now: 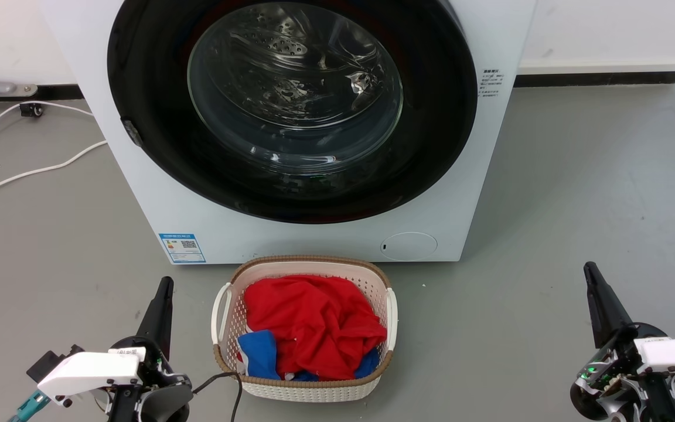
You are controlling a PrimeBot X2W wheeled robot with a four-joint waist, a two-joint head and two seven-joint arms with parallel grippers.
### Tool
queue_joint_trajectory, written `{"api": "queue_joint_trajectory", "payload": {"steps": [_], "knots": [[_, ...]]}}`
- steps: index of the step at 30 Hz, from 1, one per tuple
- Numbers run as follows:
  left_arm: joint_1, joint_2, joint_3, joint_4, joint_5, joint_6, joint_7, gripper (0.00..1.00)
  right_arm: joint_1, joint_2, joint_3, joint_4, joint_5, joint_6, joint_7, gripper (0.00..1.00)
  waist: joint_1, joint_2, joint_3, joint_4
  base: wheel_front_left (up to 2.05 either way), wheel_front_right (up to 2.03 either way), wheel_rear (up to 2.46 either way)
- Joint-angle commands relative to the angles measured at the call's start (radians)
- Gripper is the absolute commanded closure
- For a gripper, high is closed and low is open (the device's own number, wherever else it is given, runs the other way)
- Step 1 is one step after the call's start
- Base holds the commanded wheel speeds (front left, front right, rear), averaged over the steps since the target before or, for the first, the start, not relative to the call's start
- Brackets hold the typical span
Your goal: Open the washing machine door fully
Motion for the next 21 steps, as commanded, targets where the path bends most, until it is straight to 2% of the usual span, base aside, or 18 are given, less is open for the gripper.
{"api": "queue_joint_trajectory", "payload": {"steps": [1, 21], "knots": [[-0.008, -0.001, 0.002, 0.0, -0.002, -0.002, 0.002, 1.0, -0.012, 0.004, -0.002, 0.001, -0.007, 0.0, 0.003, 1.0, 0.0, 0.0, 0.0, 0.0, 0.0, 0.0, 0.0], [-0.008, -0.001, 0.002, 0.0, -0.002, -0.002, 0.002, 1.0, -0.012, 0.005, -0.002, 0.001, -0.008, 0.0, 0.003, 1.0, 0.0, 0.0, 0.0, 0.0, 0.0, 0.0, 0.0]]}}
